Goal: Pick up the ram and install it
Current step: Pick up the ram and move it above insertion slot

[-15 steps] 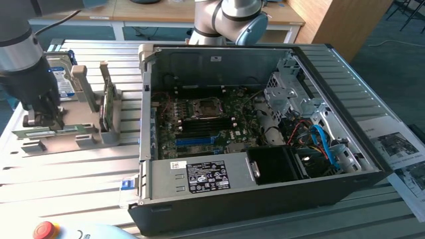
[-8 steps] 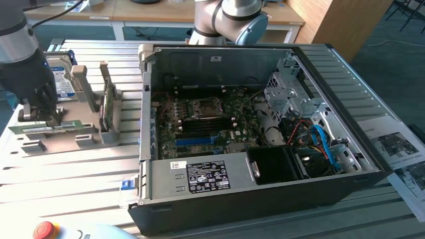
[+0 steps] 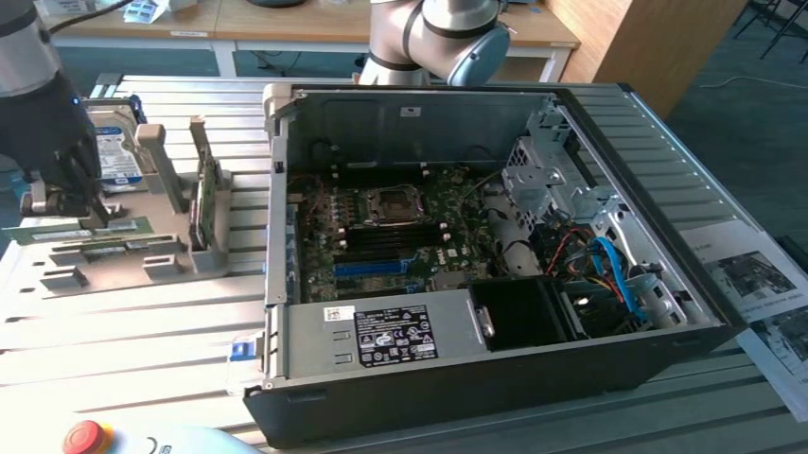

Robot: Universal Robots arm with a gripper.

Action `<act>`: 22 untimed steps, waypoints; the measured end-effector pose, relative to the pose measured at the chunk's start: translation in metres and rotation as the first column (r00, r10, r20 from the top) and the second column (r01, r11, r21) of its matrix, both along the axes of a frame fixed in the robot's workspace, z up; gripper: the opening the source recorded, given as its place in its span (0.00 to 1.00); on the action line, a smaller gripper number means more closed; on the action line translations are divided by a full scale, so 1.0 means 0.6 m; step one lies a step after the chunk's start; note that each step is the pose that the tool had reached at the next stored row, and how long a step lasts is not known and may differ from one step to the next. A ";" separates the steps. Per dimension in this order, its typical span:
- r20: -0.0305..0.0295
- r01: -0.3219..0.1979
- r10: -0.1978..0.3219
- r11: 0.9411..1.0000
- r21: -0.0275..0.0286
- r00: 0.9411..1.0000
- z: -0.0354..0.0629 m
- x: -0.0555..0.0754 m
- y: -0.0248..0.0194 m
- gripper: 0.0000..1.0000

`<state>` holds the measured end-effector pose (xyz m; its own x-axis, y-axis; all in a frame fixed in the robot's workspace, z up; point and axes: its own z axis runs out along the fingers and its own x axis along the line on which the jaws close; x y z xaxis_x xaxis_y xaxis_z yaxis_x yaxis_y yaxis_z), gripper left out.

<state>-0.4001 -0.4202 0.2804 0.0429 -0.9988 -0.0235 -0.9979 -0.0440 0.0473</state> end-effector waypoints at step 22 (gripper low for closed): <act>-0.008 0.000 0.000 1.000 0.000 1.000 0.114 0.000 0.0000 0.11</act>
<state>-0.4001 -0.4202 0.3490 0.0427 -0.9988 -0.0238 -0.9975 -0.0439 0.0553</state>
